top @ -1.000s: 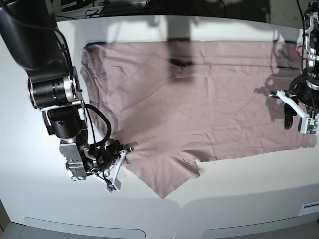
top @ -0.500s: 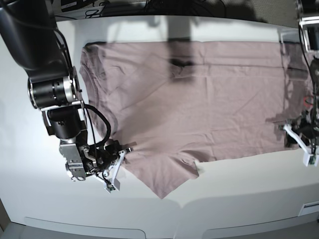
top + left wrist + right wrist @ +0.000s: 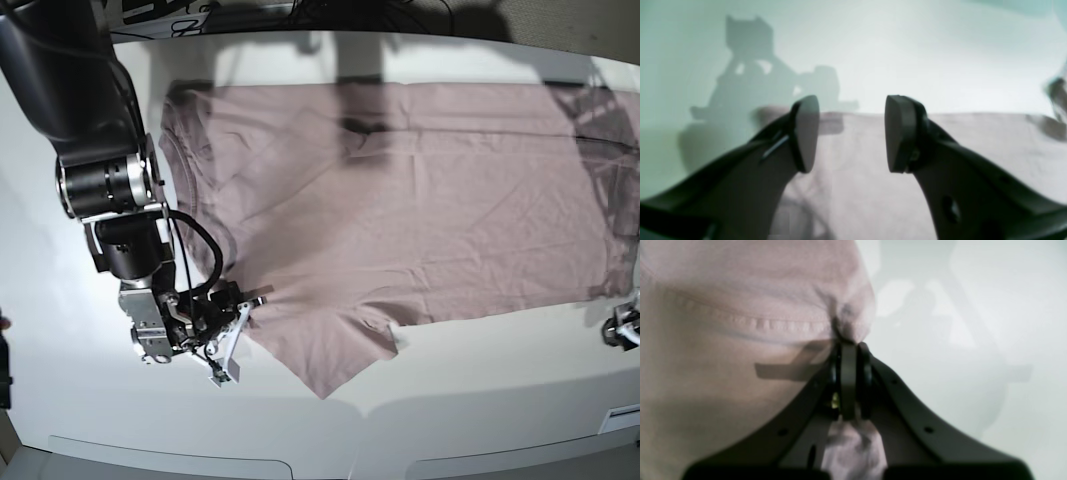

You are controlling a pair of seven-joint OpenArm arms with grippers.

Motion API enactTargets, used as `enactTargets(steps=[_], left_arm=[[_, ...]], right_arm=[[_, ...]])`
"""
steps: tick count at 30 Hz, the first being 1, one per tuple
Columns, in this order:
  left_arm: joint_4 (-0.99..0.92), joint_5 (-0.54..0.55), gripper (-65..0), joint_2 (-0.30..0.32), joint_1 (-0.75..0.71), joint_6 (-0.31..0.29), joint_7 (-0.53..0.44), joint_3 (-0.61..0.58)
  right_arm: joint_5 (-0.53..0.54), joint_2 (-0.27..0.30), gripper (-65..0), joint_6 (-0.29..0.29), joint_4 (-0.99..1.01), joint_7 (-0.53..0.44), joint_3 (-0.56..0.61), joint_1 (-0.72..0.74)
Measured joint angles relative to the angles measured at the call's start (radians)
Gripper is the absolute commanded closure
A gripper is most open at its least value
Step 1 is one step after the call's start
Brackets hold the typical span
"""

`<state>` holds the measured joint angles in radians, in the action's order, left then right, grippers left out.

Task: Fold the T-shirt properly
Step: 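Move the left gripper to the hem corner and grasp both hem corners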

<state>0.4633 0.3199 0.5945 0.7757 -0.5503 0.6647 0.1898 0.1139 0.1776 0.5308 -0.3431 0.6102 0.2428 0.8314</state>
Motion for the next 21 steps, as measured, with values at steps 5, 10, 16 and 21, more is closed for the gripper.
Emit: enactTargets(steps=[5,10,16,21], left_arm=[[-0.142,-0.098,-30.9,0.039,-0.003,0.001,-0.146,0.0],[-0.215,-0.094,-30.9,0.011,-0.005,0.007,-0.31,0.0],[-0.251,-0.231,-30.9,-0.069,-0.019,0.108,-0.406,0.0],[-0.251,-0.283,-30.9,-0.044,-0.039,0.155,-0.471,0.0]], right_arm=[[0.0,-0.001,0.0,0.0,0.0,0.008,0.0,0.0],[0.012,-0.001,0.0,0.024,0.0,0.033,0.0,0.0],[0.013,0.002,0.0,0.024,0.0,0.035,0.0,0.0],[0.076,0.016,0.0,0.047,0.0,0.059,0.0,-0.001]])
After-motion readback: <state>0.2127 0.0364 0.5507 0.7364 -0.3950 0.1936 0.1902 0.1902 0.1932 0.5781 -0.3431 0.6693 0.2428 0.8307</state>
